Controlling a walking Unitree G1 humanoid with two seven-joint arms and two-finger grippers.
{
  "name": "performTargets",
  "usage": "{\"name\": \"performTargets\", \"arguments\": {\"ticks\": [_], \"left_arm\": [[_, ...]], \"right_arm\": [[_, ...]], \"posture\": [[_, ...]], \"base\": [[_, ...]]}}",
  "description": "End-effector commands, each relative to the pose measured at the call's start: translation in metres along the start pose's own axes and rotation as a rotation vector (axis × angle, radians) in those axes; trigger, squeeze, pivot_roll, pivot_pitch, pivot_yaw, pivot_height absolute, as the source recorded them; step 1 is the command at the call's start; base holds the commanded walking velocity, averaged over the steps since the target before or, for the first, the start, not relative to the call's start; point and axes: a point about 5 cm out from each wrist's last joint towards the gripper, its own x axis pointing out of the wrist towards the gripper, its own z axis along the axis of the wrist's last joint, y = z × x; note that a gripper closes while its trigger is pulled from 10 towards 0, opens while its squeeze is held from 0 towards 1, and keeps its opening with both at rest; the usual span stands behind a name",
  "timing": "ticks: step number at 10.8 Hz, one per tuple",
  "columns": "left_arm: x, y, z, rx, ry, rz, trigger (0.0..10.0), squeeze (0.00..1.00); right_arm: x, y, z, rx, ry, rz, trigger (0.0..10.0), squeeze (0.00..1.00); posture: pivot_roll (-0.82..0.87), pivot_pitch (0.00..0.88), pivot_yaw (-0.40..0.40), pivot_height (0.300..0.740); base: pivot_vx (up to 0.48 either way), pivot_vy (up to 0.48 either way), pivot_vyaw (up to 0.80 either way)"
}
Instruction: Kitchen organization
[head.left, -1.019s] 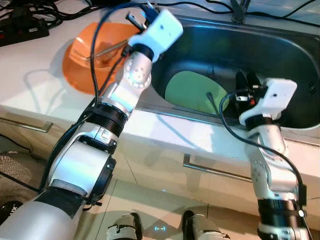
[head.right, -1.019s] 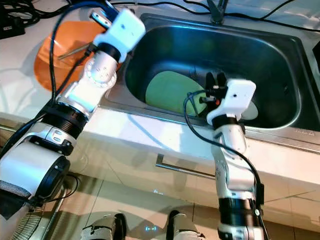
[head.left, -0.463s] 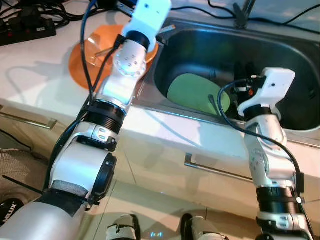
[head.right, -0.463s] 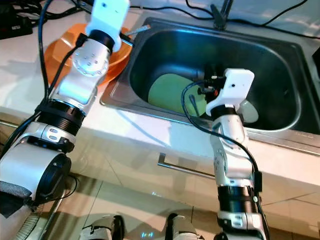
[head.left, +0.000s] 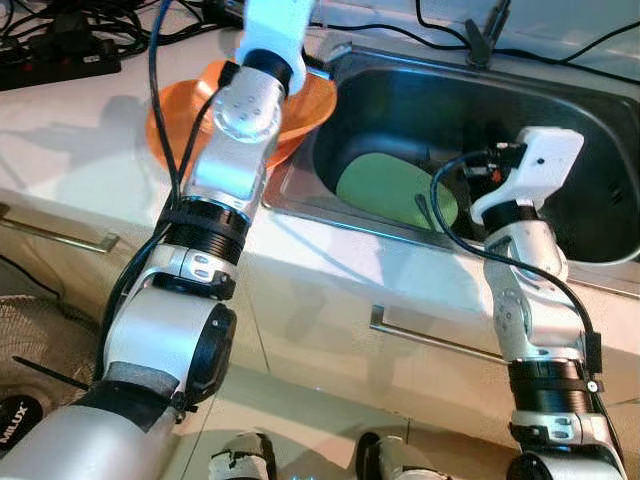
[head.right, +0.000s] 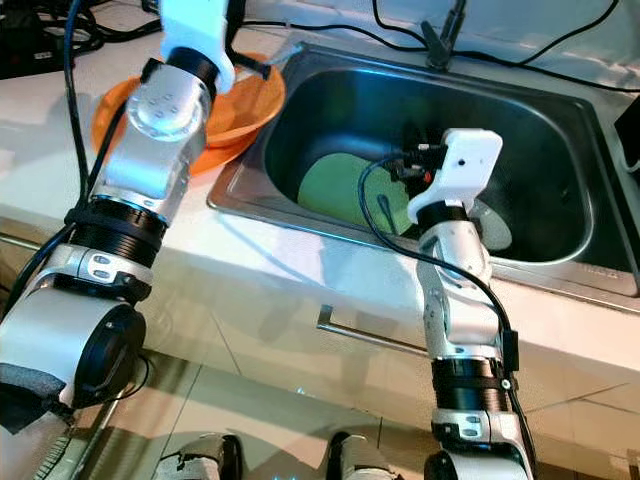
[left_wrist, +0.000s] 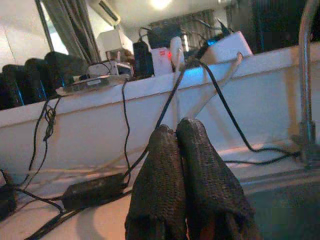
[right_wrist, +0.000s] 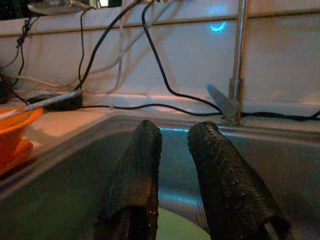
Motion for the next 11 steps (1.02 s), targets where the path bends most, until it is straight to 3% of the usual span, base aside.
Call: {"name": "performTargets", "arguments": {"ticks": [1,7,8,10,11], "left_arm": [[0.002,-0.002,0.005,-0.058,-0.001,-0.019,10.0,0.0],[0.007,0.019,0.046,-0.123,-0.113,-0.01,10.0,0.0],[0.007,0.022,0.063,-0.141,-0.19,-0.009,10.0,0.0],[0.004,0.015,0.076,-0.2,-0.257,-0.06,10.0,0.0],[0.002,0.008,0.082,-0.294,-0.309,-0.118,10.0,0.0]], "right_arm": [[0.001,-0.001,0.0,0.009,-0.008,0.001,10.0,0.0],[0.008,0.004,-0.004,0.028,-0.014,0.014,10.0,0.0],[0.01,0.006,-0.005,0.032,-0.02,0.016,10.0,0.0],[0.01,0.007,-0.006,0.035,-0.024,0.017,10.0,0.0],[0.011,0.008,-0.006,0.037,-0.029,0.017,10.0,0.0]], "posture": [[0.03,0.079,-0.052,0.74],[0.06,0.053,-0.05,0.74],[0.06,0.038,-0.044,0.74],[0.06,0.022,-0.038,0.74],[0.06,0.015,-0.033,0.74]], "base": [[0.0,0.0,0.0],[0.0,0.0,0.0],[0.0,0.0,0.0],[0.0,0.0,0.0],[0.0,0.0,0.0]]}}
